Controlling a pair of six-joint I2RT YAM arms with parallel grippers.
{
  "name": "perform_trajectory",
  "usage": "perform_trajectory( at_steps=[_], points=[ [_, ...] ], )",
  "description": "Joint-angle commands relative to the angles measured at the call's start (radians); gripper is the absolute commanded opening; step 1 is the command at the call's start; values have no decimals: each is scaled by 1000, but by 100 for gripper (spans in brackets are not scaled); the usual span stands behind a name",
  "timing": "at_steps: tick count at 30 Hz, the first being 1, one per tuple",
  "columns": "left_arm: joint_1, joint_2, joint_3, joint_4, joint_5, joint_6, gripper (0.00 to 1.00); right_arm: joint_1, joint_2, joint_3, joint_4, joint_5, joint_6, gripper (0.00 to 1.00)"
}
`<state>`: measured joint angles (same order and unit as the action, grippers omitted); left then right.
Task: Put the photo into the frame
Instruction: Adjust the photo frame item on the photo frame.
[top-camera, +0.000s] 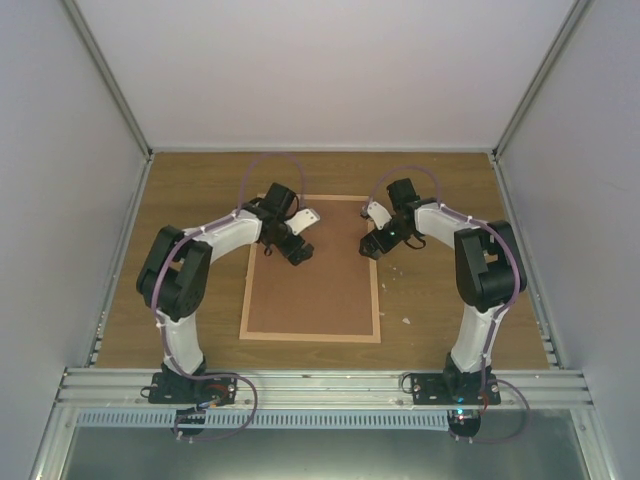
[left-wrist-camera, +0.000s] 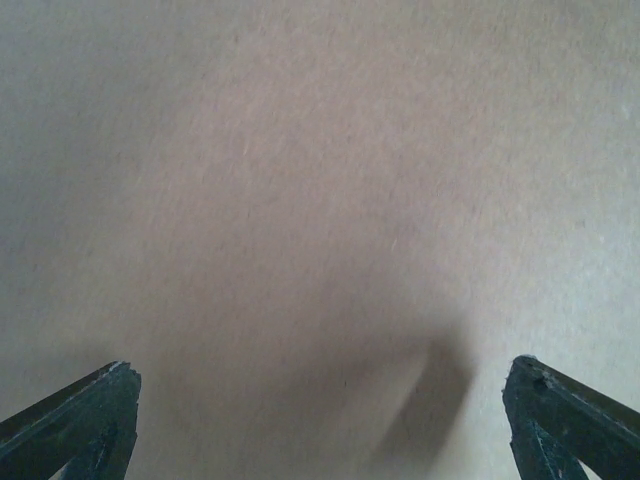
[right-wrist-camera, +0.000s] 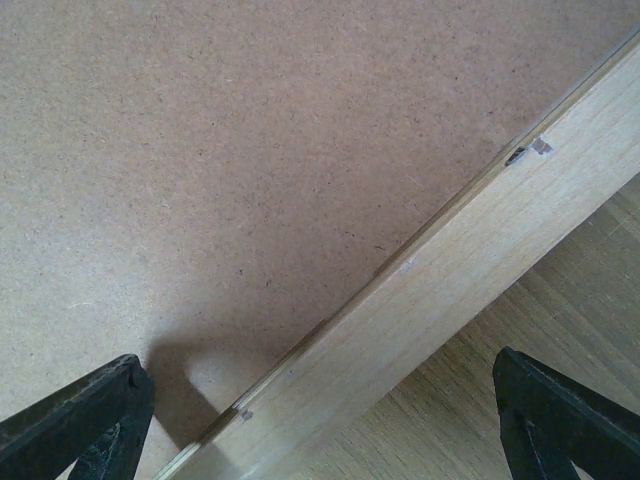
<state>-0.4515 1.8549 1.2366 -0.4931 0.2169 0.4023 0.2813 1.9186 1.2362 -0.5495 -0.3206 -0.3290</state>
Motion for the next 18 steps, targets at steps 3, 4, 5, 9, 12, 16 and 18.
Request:
perform_trajectory(
  at_steps=[3, 4, 5, 9, 12, 16, 18],
  points=[
    [-55, 92, 89, 53, 12, -22, 99, 7, 45, -15, -1, 93, -23, 93],
    [-66, 108, 91, 59, 1, -24, 99, 5, 36, -1, -11, 59, -21, 93],
    [-73, 122, 92, 63, -12, -27, 99, 2, 27, 15, -26, 24, -15, 93],
    [-75, 158, 72, 76, -60, -35, 98, -25, -9, 83, -82, -68, -9, 94],
    [-75, 152, 40, 90, -77, -38, 98, -56, -15, 145, -128, -114, -8, 94],
    [-74, 144, 6, 107, -104, -38, 98, -70, -16, 193, -165, -140, -15, 94],
    [-70, 139, -12, 113, -113, -35, 98, -70, -10, 197, -180, -140, -19, 94]
  ],
)
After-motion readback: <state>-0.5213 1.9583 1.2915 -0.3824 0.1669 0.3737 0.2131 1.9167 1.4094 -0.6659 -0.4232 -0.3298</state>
